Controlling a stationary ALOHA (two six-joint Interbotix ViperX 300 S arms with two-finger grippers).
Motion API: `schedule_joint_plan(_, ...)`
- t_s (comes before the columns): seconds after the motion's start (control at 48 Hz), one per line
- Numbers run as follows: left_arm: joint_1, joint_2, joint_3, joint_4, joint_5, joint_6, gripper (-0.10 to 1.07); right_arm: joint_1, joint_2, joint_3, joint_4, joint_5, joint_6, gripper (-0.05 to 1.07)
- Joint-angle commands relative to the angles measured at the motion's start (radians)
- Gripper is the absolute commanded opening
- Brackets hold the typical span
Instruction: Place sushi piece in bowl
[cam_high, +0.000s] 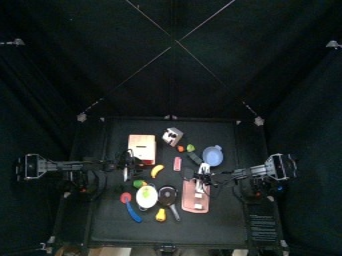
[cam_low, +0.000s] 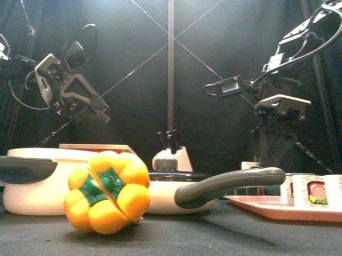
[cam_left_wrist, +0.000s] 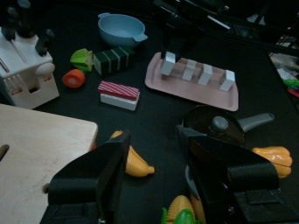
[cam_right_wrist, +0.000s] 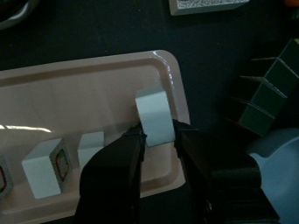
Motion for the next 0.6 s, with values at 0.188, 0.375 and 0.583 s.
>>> schedule_joint_plan(0.188,0.003,-0.002,-0.012,0.0,-0.003,0.0,0.84,-0.089,-0.176,-0.018,0.02,-0.021,0.018,0.61)
schedule_joint_plan(0.375,0.003,0.0,-0.011,-0.002,-0.003,0.0,0.84,-0.204,-0.293,0.023,0.026,0.005,0.103,0.61)
schedule_joint_plan(0.583,0.003,-0.002,-0.011,-0.002,-0.003,0.0,0.84,-0.299,-0.357,0.107,0.032,0.023,0.155,0.62)
